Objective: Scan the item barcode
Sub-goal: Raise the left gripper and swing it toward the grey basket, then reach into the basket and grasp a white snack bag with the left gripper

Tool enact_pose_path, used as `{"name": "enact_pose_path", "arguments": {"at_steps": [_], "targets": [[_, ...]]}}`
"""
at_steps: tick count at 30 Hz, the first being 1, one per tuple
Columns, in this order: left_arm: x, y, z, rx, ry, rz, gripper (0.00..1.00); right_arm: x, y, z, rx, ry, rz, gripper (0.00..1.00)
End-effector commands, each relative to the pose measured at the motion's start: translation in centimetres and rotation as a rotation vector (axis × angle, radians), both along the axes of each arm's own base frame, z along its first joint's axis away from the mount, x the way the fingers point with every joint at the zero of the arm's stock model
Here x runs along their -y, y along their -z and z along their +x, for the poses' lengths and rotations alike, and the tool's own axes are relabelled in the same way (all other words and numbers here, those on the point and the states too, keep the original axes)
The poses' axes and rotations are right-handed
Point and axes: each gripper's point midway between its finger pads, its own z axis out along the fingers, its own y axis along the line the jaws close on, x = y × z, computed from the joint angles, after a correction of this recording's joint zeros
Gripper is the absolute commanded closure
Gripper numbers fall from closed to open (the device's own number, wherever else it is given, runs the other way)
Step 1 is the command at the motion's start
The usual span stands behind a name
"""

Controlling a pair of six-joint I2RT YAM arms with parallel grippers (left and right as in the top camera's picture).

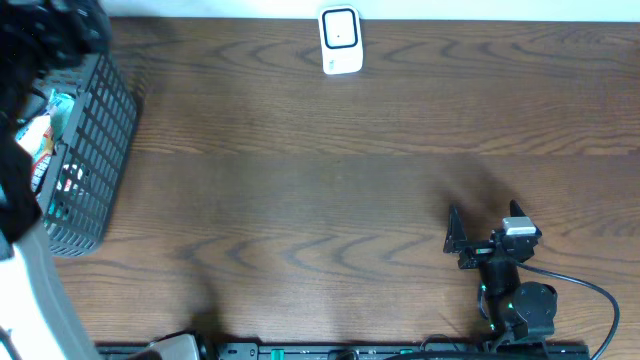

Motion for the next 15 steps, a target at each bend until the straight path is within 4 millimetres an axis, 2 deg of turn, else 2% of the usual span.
{"name": "enact_pose_path", "arguments": {"at_steps": [1,8,10,12,15], "targets": [[-3.2,1.1,1.0,-0.024,-0.061,-0.05,0.02,-0.2,0.1,0.0,0.001,-0.01,-0.007,0.01],[-7.8,1.2,-0.2,-0.026,-0.187,-0.052,0.03,-0.2,0.1,0.0,0.001,-0.01,-0.007,0.01],[-8.9,2.4,-0.5,-0.075,-0.205,-0.002,0.02,-0.2,0.1,0.0,0.001,-0.01,-0.007,0.01],[-10.7,4.4,-0.9,-0.165,-0.259,0.082,0.03,-0.2,0.1,0.0,0.001,-0.01,-0.007,0.01],[-14.5,7.7,-2.1,-0.334,-0.412,0.166,0.02,-0.2,0.1,0.0,0.001,-0.01,-0.007,0.01]]}}
